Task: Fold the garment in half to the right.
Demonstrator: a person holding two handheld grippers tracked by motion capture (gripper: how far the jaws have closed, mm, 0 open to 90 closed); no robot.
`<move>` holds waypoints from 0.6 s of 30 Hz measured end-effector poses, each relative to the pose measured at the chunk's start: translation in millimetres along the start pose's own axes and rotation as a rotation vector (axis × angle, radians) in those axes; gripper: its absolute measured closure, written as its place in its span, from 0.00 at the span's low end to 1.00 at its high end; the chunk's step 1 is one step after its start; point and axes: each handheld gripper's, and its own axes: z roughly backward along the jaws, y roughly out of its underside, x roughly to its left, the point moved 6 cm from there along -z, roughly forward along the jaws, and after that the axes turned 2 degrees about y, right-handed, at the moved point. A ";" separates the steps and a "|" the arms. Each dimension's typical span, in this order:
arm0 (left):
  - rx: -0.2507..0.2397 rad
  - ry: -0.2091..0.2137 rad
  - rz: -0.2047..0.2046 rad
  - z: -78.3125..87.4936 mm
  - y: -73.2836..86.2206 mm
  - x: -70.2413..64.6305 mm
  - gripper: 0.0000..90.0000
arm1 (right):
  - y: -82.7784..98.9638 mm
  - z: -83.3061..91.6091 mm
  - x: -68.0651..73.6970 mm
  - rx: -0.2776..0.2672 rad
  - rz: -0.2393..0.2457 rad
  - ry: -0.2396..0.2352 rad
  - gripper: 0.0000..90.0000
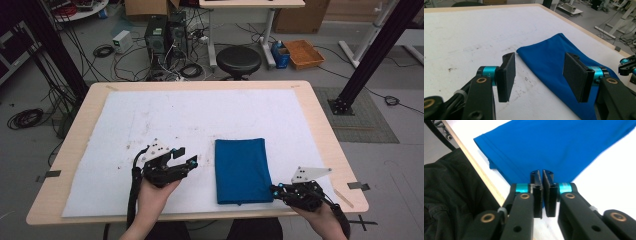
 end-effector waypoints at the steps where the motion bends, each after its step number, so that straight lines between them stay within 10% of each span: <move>1: 0.000 -0.003 -0.005 0.6 -0.3 0.7 0.49 | 1.1 1.9 -1.1 -0.004 -0.007 0.003 0.91; 18: -0.026 0.040 -0.137 33.7 -28.8 39.0 0.41 | -65.2 18.6 -49.0 -0.245 -0.175 0.081 0.46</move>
